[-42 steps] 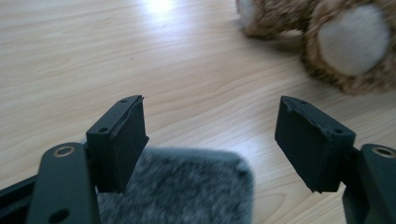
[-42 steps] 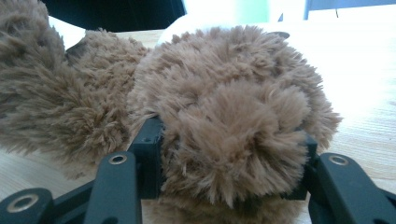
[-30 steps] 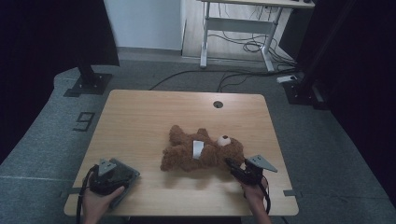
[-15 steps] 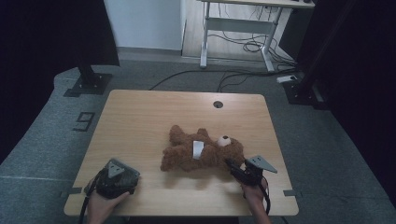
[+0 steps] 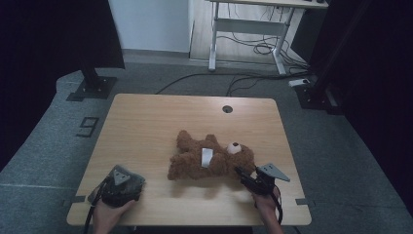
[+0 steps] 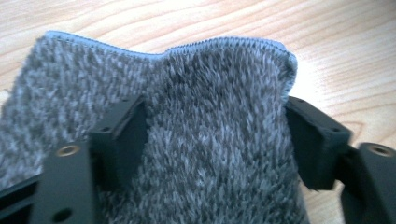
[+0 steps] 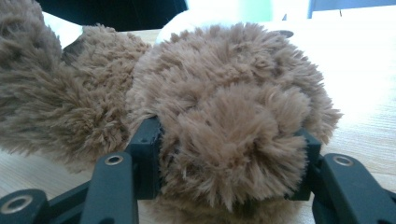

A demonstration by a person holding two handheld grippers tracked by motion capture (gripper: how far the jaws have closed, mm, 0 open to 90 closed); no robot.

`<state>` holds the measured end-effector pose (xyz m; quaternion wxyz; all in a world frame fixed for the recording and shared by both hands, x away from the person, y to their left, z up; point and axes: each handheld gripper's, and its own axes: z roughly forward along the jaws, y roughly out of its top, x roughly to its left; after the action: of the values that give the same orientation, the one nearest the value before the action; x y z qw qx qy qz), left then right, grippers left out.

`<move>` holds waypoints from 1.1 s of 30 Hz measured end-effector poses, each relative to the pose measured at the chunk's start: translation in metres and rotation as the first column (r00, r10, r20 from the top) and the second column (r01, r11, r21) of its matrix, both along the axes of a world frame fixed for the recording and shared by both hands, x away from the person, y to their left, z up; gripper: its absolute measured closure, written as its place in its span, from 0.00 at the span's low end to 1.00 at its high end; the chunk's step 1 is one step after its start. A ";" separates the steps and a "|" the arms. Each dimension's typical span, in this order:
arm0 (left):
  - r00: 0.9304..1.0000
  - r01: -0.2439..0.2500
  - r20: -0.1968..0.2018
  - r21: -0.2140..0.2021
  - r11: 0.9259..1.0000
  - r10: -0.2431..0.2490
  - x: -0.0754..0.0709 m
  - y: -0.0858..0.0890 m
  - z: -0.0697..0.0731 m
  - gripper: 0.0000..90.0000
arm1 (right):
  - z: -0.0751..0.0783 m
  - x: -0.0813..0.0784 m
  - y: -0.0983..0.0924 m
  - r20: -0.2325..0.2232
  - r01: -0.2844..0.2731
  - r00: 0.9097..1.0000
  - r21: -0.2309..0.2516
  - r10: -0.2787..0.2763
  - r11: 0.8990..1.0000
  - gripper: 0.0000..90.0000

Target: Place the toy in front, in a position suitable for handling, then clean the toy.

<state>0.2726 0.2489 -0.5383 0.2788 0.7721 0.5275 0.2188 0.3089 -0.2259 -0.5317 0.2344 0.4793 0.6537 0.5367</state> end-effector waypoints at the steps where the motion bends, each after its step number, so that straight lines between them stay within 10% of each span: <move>1: 1.000 -0.013 0.016 0.010 1.000 0.013 -0.001 0.001 0.000 0.44 | 0.000 0.000 0.000 0.000 -0.001 1.000 0.000 0.001 1.000 0.49; 5: 0.999 -0.022 0.035 0.023 1.000 0.021 -0.003 0.004 0.001 0.73 | 0.000 0.000 0.000 -0.001 -0.004 1.000 -0.001 0.004 1.000 0.49; 8: 1.000 0.004 0.028 -0.081 0.997 -0.002 -0.004 0.010 0.005 0.82 | 0.000 0.000 -0.001 -0.001 -0.003 1.000 0.000 0.003 1.000 0.49; 13: 0.996 0.058 0.074 -0.273 0.960 -0.039 -0.010 0.020 0.024 0.84 | 0.000 0.001 -0.001 -0.002 -0.005 1.000 0.004 0.005 1.000 0.49; 33: 0.977 0.125 0.203 -0.312 0.942 -0.062 -0.028 0.003 0.059 0.85 | 0.000 0.001 -0.001 -0.001 -0.004 1.000 0.008 0.004 1.000 0.49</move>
<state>0.2446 0.2523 -0.4791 0.4609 0.7156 0.4898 0.1887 0.3096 -0.2268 -0.5321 0.2309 0.4793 0.6526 0.5395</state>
